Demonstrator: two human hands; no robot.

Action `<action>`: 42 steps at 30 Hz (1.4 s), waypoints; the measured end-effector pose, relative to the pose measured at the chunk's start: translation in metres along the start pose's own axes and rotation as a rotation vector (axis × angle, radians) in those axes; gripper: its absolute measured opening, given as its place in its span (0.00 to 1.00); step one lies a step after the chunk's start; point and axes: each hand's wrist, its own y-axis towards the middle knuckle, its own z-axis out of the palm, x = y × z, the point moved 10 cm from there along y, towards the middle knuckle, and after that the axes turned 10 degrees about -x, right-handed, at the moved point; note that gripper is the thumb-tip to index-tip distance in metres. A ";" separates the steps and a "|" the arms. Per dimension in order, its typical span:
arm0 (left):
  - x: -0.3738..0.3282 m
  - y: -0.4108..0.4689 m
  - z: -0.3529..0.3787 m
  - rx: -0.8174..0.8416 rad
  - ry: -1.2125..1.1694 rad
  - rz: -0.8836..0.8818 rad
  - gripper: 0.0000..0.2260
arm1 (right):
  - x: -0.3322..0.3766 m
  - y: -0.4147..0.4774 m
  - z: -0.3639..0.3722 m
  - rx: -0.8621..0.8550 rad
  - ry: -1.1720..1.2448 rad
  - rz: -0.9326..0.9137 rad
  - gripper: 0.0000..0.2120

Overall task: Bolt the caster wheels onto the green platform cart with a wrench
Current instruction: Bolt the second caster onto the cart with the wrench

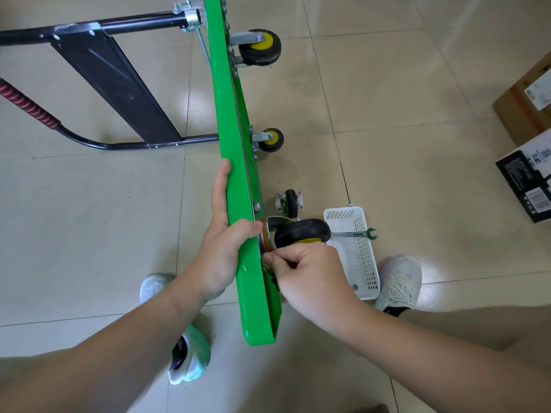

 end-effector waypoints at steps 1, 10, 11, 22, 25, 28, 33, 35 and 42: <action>0.001 0.000 -0.001 -0.002 0.007 -0.002 0.44 | 0.000 0.000 -0.001 -0.003 -0.012 -0.002 0.07; 0.000 0.002 -0.001 0.000 0.045 0.011 0.45 | -0.009 -0.002 -0.003 -0.045 0.240 0.083 0.10; 0.000 0.001 -0.001 0.000 0.042 0.007 0.45 | -0.009 -0.002 -0.002 -0.041 0.234 0.078 0.12; 0.001 0.000 -0.004 -0.020 0.046 -0.016 0.45 | -0.006 0.000 -0.001 -0.034 0.095 0.020 0.05; -0.003 -0.002 -0.005 -0.011 0.079 0.001 0.45 | -0.001 -0.004 -0.002 0.003 0.174 0.020 0.09; -0.005 -0.003 -0.007 -0.010 0.089 0.005 0.43 | -0.019 -0.007 -0.015 -0.010 0.207 0.085 0.13; -0.003 -0.001 -0.012 -0.004 0.076 0.030 0.43 | -0.140 0.003 -0.063 -0.093 -0.144 0.353 0.10; -0.003 0.000 -0.010 0.008 0.059 0.035 0.42 | -0.192 0.010 -0.088 -0.037 -0.366 0.439 0.07; -0.001 0.000 -0.008 0.006 -0.008 0.023 0.47 | -0.294 0.066 -0.096 0.160 -0.746 0.493 0.15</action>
